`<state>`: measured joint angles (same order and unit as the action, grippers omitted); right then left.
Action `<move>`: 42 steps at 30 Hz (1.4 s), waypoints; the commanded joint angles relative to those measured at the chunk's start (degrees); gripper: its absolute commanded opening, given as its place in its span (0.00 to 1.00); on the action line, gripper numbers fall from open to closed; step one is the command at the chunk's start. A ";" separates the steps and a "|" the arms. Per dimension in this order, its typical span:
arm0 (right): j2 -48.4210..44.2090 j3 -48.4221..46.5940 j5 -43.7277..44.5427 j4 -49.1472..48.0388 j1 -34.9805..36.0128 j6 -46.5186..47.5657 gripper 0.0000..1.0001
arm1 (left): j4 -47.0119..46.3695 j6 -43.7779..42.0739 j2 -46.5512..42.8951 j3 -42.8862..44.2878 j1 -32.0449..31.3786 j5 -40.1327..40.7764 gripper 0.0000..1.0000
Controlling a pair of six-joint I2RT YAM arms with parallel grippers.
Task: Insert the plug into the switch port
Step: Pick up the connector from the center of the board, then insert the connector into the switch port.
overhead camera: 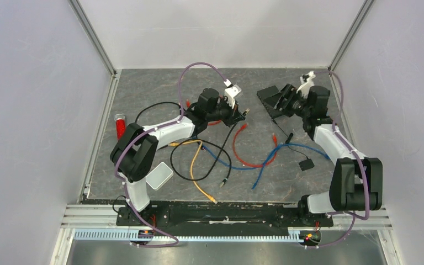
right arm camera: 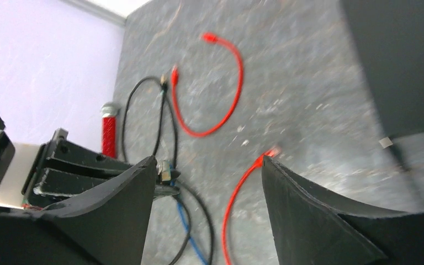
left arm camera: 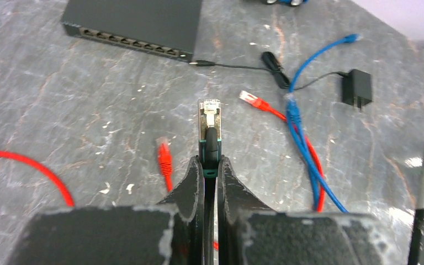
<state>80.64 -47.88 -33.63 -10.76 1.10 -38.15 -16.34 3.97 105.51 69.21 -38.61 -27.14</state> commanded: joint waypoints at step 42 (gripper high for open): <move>47.69 -45.54 -9.28 22.23 -6.20 47.32 0.58 | 20.28 -6.10 22.98 26.59 -2.22 15.31 0.02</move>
<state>128.01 -91.20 -38.68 11.75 -7.51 4.93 4.64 -1.91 128.16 94.11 -40.64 -12.05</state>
